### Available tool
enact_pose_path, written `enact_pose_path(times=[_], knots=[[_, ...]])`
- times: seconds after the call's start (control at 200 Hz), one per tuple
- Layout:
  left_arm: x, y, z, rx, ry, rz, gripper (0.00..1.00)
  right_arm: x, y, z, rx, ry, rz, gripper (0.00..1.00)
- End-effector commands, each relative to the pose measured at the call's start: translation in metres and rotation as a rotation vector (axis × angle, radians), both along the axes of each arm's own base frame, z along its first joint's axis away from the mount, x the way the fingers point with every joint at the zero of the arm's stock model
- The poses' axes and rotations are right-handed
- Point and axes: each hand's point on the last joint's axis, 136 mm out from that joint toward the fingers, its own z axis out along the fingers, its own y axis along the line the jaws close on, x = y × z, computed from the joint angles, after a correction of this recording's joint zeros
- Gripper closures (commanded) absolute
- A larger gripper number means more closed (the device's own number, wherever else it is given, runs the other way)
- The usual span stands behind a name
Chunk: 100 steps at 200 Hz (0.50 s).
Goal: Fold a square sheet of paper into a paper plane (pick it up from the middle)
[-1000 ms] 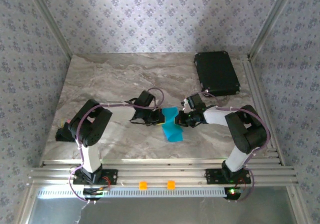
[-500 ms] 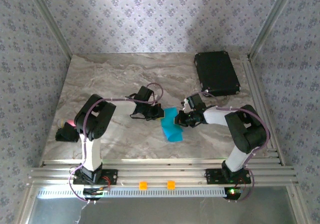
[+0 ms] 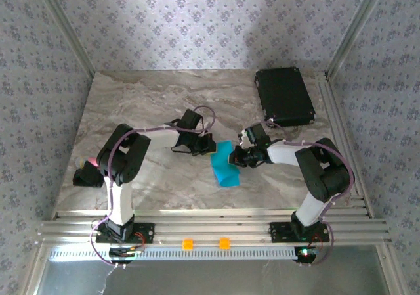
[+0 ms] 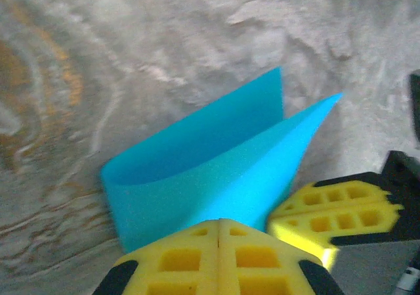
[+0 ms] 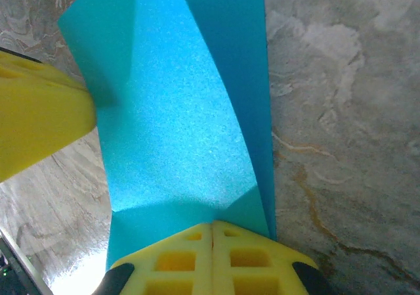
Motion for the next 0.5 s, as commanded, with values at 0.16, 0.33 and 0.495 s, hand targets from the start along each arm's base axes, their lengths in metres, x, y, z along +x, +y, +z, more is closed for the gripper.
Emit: enact_pose_path(times=[0.16,0.33,0.495], knots=[[0.008,-0.003,-0.003,-0.008,0.027,-0.007,1.00,-0.049,-0.051,-0.065,-0.258,0.210,-0.057,1.00],[0.028,0.019,-0.027,0.031,0.041,0.063,1.00,-0.051,-0.051,-0.066,-0.258,0.211,-0.056,1.00],[0.044,0.038,-0.038,0.060,0.038,0.127,1.00,-0.051,-0.052,-0.067,-0.256,0.212,-0.060,1.00]])
